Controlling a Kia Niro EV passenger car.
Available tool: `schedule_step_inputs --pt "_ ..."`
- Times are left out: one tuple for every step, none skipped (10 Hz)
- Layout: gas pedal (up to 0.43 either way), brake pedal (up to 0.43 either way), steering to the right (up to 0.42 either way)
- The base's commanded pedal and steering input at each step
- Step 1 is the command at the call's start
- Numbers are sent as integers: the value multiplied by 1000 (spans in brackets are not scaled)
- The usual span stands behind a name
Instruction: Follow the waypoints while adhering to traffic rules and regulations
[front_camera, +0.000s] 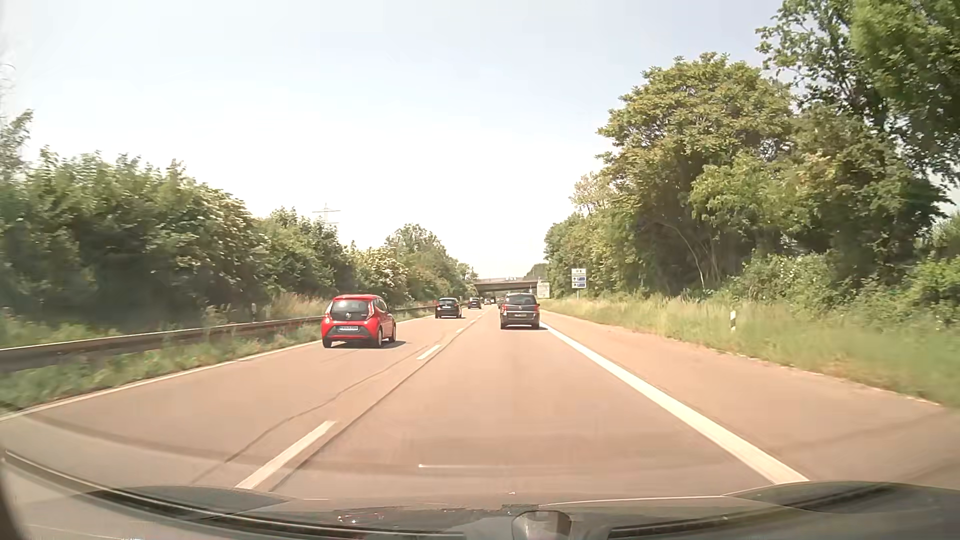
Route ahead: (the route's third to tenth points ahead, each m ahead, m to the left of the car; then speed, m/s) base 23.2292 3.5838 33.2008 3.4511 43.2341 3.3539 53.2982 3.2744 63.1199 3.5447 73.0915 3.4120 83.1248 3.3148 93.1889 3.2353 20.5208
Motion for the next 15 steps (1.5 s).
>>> schedule_step_inputs --pt "150 0 -1" --pt "138 0 -1" --pt "138 0 -1" --pt "138 0 -1" --pt "138 0 0" --pt "138 0 1" --pt "138 0 1" --pt "138 0 1" --pt "130 0 1" --pt "118 0 1" --pt "118 0 1" --pt "118 0 1" --pt "118 0 1" --pt "118 0 1" --pt "118 0 1"
